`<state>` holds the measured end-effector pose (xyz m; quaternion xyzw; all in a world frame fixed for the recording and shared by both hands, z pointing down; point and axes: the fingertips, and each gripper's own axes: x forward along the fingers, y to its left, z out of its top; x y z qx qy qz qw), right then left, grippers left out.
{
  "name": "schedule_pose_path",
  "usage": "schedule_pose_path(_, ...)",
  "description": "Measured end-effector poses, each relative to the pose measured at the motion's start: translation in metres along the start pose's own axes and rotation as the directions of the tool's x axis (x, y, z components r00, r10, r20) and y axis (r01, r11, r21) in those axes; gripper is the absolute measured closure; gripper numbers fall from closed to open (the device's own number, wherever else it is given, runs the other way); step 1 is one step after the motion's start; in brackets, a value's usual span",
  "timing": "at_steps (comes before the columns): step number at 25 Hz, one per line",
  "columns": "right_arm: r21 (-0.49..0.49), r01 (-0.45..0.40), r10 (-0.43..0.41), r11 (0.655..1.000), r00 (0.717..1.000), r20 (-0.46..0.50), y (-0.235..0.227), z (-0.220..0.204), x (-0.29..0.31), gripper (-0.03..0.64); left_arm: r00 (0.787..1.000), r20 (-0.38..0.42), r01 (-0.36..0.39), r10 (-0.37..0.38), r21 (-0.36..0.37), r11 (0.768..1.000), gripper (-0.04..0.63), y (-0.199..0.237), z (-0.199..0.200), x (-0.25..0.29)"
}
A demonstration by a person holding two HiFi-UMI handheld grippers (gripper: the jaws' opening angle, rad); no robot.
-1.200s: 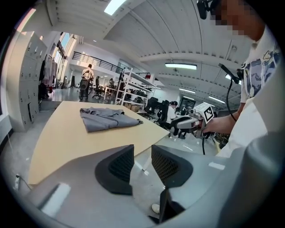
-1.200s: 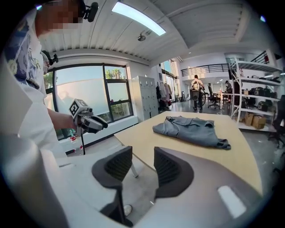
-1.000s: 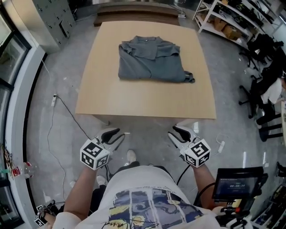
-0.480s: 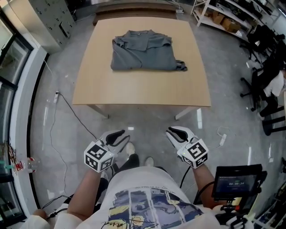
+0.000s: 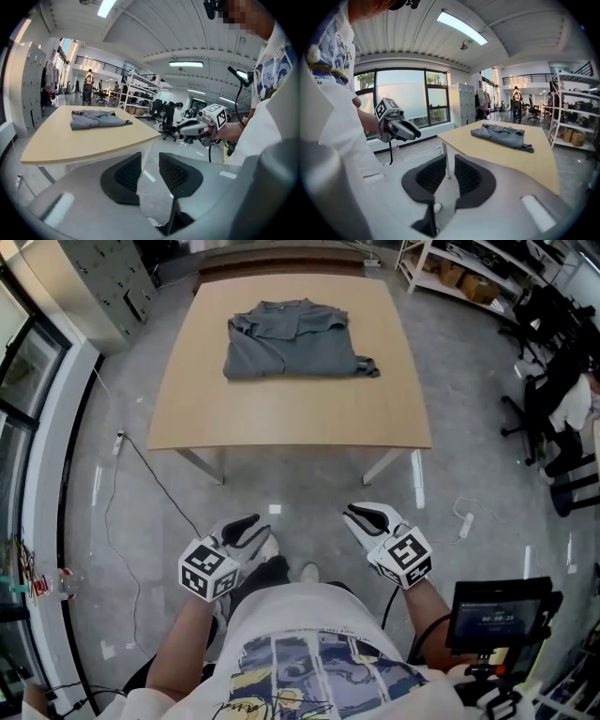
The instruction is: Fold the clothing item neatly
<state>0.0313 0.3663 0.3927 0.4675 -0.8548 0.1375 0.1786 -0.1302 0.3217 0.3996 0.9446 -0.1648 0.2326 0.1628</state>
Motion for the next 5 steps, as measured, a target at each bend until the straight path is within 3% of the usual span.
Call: schedule_pose_path(5, 0.004, 0.014, -0.014, 1.0, 1.0, 0.009, -0.0019, -0.0076, -0.0088, 0.557, 1.0, -0.014, 0.005, -0.005, 0.002, 1.0, 0.47, -0.0068, -0.0126, 0.0061)
